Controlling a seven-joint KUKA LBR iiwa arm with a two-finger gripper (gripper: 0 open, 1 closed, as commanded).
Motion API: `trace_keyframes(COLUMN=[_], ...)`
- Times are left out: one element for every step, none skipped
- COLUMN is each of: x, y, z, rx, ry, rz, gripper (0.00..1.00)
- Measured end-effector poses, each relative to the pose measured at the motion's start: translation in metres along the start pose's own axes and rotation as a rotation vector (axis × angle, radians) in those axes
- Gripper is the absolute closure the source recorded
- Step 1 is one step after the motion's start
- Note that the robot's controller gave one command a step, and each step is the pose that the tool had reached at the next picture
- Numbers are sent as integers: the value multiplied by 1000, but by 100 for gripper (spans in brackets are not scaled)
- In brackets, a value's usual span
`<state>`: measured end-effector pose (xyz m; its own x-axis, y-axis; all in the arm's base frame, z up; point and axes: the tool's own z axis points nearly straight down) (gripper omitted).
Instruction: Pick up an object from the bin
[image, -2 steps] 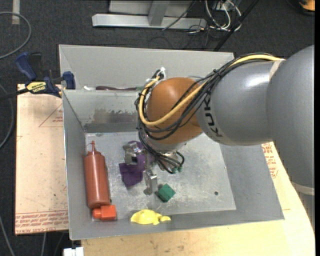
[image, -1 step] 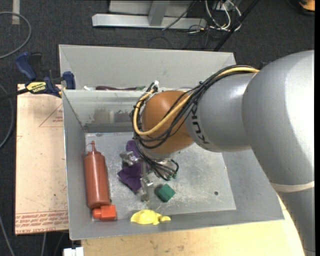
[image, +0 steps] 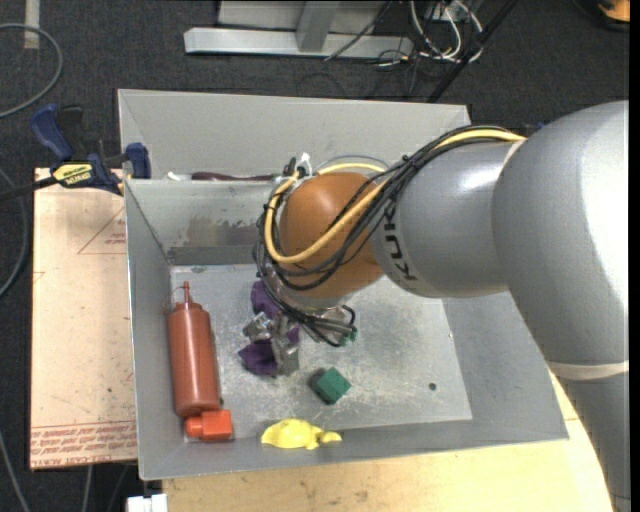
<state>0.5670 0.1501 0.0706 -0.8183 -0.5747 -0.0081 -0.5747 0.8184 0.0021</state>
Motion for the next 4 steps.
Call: trace_keyframes(x=[0, 1, 1, 1], y=[0, 0, 1, 1], z=[0, -3, -12, -21], rx=[0, -1, -1, -2], ry=[0, 1, 1, 4], rz=[0, 0, 1, 1], gripper=[100, 100, 100, 100])
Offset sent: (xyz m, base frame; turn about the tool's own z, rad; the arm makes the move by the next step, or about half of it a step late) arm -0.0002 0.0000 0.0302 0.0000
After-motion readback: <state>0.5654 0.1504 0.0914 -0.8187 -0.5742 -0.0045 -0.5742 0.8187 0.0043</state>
